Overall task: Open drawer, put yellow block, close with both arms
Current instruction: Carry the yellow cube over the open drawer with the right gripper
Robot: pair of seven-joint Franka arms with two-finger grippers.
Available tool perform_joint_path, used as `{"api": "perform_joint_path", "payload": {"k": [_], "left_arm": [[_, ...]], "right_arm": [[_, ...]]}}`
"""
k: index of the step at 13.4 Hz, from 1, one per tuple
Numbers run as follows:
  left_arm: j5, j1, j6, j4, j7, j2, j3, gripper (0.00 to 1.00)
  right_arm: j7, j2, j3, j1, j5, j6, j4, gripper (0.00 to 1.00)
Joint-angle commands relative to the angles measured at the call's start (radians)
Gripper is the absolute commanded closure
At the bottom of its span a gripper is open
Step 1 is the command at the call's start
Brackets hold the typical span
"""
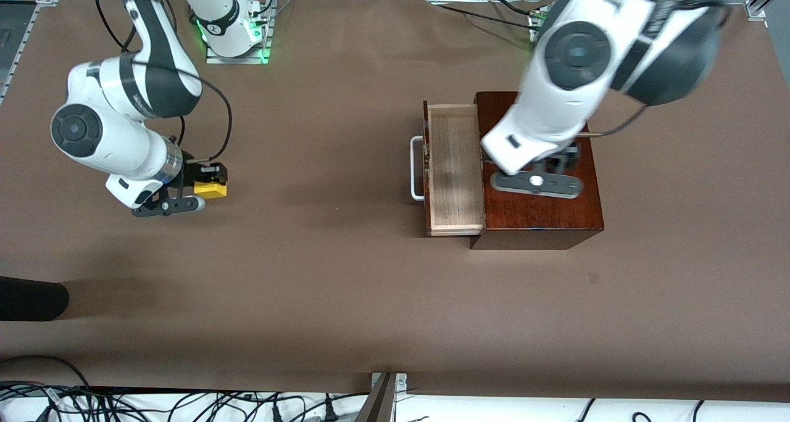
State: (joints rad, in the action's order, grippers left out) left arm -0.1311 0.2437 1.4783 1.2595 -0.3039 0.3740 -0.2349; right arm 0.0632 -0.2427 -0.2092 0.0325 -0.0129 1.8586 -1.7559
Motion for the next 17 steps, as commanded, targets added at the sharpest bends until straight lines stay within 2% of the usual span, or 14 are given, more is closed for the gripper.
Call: {"api": "perform_joint_path", "payload": {"k": [1,3,4,6,9,13,15,17], "left_arm": [[0.036,-0.099,0.002,0.162,0.158,-0.159,-0.011,0.00],[0.074,-0.193,0.000,0.199,0.266,-0.193,-0.011,0.00],[0.120,-0.258,-0.006,0.207,0.344,-0.205,-0.011,0.00],[0.154,-0.346,-0.016,0.230,0.443,-0.233,-0.011,0.00],[0.154,-0.369,-0.029,0.313,0.445,-0.277,-0.009,0.00],[0.156,-0.385,0.075,0.458,0.448,-0.391,-0.011,0.00],[0.156,-0.385,0.117,0.492,0.451,-0.409,-0.011,0.00],[0.156,-0.383,0.117,0.483,0.453,-0.403,-0.011,0.00]], "right_arm": [[-0.037,-0.030,-0.119,0.000,-0.002,-0.088,0.146,0.91],[-0.062,-0.047,-0.208,0.038,0.001,-0.092,0.174,0.91],[-0.065,-0.064,-0.220,0.091,0.010,-0.087,0.196,0.91],[-0.080,-0.121,-0.220,0.231,0.121,-0.091,0.301,0.91],[-0.089,-0.220,-0.219,0.418,0.168,-0.090,0.447,0.91],[-0.123,-0.374,-0.216,0.613,0.279,-0.084,0.654,0.90],[-0.132,-0.444,-0.214,0.685,0.368,-0.079,0.708,0.90],[-0.202,-0.484,-0.214,0.716,0.409,-0.046,0.713,0.90]]}}
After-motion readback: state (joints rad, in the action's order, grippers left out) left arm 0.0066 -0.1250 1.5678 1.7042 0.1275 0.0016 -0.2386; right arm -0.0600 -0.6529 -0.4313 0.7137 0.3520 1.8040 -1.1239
